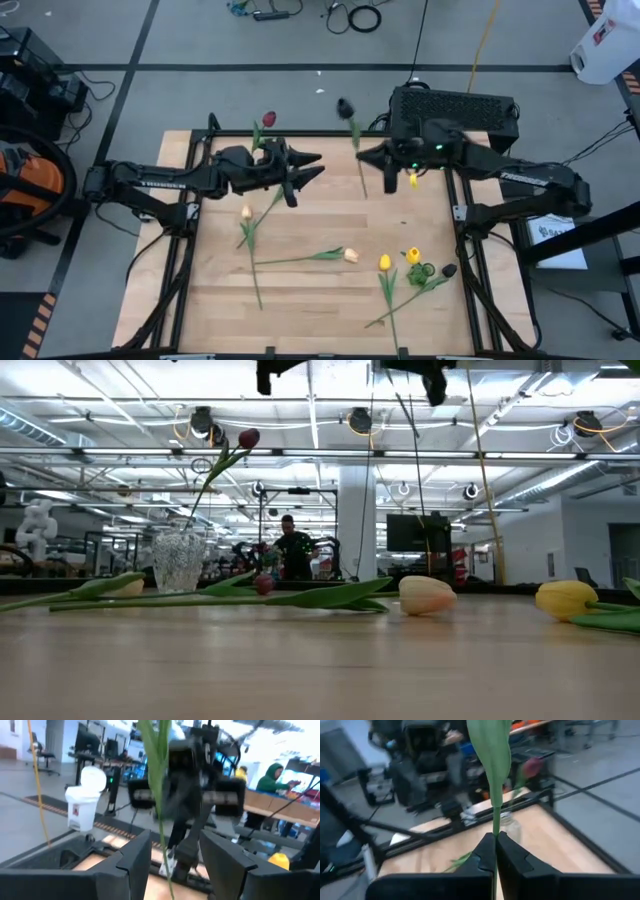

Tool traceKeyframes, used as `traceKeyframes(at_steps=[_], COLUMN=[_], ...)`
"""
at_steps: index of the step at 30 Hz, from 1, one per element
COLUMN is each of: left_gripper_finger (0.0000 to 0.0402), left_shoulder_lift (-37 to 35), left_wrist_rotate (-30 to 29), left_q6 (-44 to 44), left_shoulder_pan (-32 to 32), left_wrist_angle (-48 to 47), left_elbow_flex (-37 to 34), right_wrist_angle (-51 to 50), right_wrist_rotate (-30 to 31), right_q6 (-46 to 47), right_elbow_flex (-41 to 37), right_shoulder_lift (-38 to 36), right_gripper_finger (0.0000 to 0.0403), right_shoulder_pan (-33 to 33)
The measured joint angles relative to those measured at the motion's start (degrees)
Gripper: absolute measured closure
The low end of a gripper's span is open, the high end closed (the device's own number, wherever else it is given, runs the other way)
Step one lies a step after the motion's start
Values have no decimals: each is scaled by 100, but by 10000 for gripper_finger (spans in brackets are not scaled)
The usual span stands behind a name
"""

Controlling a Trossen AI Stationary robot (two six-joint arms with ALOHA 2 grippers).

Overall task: Sort flowers into vase by color
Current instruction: Put the top black flower into the transparent vase

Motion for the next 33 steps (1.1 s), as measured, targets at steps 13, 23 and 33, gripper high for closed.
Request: traceKeyframes(at_steps=[13,23,33], left_gripper_finger=[226,226,226], left_shoulder_lift=[187,251,519], left_wrist_rotate=[-2,18,164], left_q6=[4,-2,-193], left_shoulder_pan=[37,37,34], left_wrist_angle=[160,112,306], left_elbow_flex=[0,0,-4], right_wrist_angle=[1560,1877,1880], right_wrist_rotate=[-489,-792,-787], right_q6=[138,138,72], right_elbow_flex=[-2,-2,0], right_shoulder_lift=[939,1191,1186], right_gripper_finger=[402,402,402], right_shoulder_pan=[280,280,280])
